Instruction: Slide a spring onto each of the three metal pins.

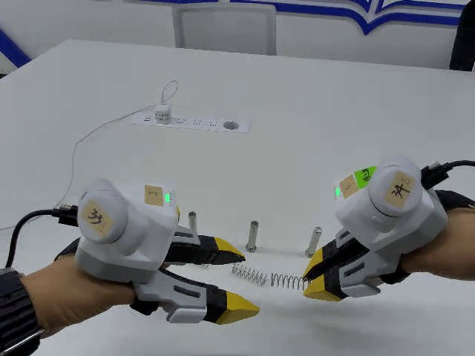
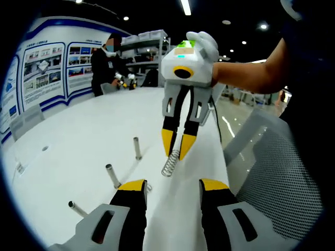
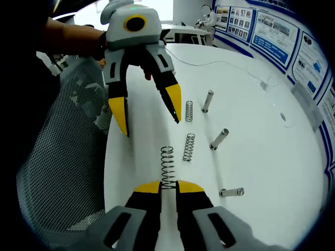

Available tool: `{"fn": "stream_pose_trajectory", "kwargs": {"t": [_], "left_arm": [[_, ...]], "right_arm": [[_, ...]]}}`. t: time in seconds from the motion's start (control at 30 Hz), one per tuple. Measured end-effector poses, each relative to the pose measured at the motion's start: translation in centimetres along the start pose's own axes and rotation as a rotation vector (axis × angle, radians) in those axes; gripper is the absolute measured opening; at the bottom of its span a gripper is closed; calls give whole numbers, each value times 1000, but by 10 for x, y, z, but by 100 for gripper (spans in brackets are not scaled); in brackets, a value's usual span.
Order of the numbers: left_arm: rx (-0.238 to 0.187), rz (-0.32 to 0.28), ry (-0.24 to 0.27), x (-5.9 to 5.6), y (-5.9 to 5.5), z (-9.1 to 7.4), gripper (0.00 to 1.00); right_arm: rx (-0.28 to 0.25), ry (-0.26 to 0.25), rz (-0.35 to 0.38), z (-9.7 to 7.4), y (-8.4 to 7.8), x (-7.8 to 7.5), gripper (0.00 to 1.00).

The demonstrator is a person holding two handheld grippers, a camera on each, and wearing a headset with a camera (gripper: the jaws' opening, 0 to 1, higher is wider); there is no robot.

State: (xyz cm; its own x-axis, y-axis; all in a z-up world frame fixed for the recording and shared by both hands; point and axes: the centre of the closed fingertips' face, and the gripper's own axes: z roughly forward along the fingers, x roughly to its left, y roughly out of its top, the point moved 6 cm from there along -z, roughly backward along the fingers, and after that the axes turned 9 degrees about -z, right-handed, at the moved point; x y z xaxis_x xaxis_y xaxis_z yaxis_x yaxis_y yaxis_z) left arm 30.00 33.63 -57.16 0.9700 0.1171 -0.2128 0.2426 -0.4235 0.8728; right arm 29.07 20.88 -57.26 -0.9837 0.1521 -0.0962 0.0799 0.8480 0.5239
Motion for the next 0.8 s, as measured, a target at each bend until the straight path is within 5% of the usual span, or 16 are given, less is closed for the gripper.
{"fn": "stream_pose_trajectory", "kwargs": {"t": [0.8], "left_arm": [[27, 76, -21, -6, -4, 15, 18]], "right_arm": [[-25, 26, -95, 2, 26, 10, 11]]}}
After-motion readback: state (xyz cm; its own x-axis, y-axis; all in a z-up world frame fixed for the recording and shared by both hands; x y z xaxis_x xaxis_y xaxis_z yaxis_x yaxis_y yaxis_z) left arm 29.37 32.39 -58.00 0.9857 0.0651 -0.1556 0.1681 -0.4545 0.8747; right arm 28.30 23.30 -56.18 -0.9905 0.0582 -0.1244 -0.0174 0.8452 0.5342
